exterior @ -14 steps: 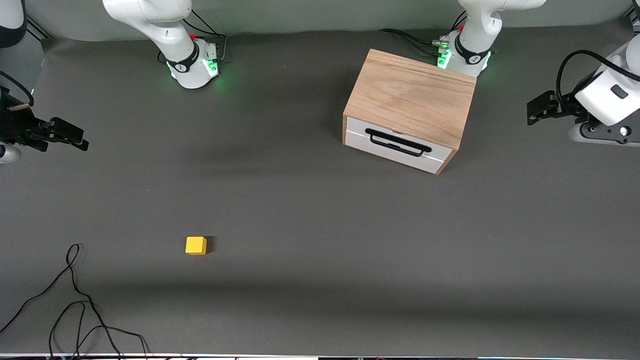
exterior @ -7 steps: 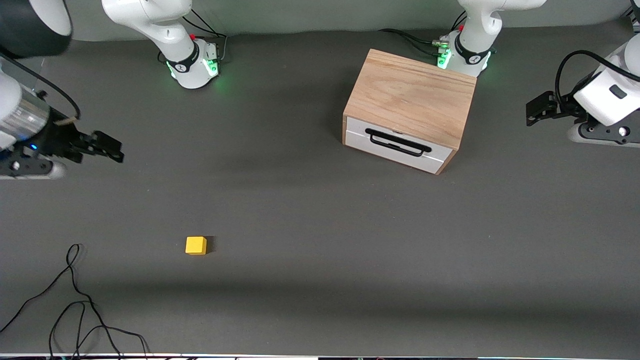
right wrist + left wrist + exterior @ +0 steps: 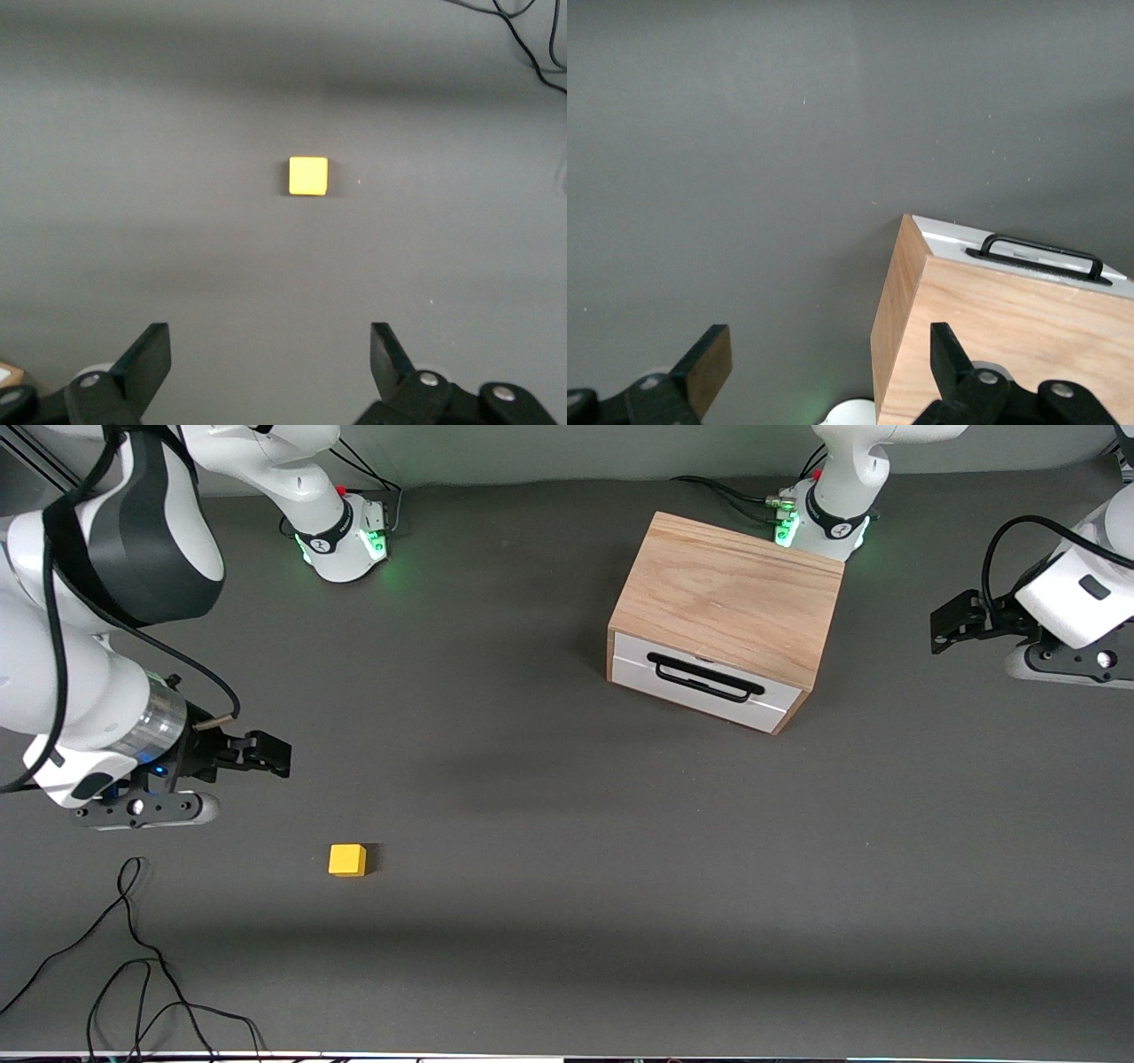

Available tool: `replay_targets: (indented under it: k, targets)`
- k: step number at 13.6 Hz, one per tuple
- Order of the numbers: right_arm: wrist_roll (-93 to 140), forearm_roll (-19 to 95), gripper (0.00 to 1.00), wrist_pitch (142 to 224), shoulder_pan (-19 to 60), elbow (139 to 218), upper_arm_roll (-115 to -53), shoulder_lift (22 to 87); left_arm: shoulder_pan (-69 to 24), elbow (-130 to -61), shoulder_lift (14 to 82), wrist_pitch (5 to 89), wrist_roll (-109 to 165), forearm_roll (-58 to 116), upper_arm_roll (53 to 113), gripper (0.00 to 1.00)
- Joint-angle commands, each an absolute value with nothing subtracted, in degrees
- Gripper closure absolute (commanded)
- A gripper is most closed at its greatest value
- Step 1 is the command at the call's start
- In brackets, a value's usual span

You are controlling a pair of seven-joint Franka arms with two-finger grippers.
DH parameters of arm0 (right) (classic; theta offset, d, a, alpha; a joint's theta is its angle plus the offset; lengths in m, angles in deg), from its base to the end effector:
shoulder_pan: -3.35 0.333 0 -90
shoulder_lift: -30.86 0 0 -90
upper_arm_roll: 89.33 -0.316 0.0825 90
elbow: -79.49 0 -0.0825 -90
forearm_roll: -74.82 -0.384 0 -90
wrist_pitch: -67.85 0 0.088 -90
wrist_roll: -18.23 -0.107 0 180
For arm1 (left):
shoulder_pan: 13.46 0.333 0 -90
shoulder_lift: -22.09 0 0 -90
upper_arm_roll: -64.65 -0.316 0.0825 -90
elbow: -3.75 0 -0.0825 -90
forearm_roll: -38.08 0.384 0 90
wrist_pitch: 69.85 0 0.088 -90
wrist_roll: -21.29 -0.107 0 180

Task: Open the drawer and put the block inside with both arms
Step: 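Move the right gripper down over the yellow cube while the left gripper reaches the drawer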

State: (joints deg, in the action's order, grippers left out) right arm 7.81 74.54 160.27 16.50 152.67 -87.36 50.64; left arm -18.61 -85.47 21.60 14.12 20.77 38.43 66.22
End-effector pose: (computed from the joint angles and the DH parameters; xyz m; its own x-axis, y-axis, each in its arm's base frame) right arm 0.6459 0.1322 0.5573 0.9999 0.0150 -0.0079 0.0150 -0.9999 0.0083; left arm 0.5371 -0.0626 0.6268 0.9887 -0.1250 -0.0830 -0.1259 -0.9920 -0.0056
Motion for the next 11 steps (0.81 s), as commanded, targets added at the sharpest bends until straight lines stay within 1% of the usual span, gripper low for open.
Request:
replay_targets:
  k: [1,3,4,6,9,11]
  targets:
    - [4.9,75.1,0.0,162.5,16.4,151.4,-86.8,51.7,-19.2,-83.9,22.6,13.9,19.7,37.9,66.1,0.0]
    - [4.9,75.1,0.0,165.1,16.4,153.4,-86.8,52.7,-19.8,-82.8,23.8,10.7,20.1,37.8,66.1,0.0]
    - [4.8,75.0,0.0,167.4,16.4,155.3,-86.8,52.7,-19.9,-82.7,24.9,10.4,20.2,37.7,66.1,0.0]
    - [4.7,75.0,0.0,173.7,16.4,161.0,-86.6,52.7,-21.0,-83.2,25.5,10.1,20.8,37.8,66.1,0.0]
    - [4.8,75.0,0.0,181.6,16.4,167.4,-86.4,52.8,-21.0,-83.3,26.7,9.4,20.7,36.7,66.1,0.0]
    - [4.9,75.0,0.0,188.9,16.3,173.1,-86.4,53.0,-21.3,-83.2,27.4,6.7,20.8,36.7,66.1,0.0]
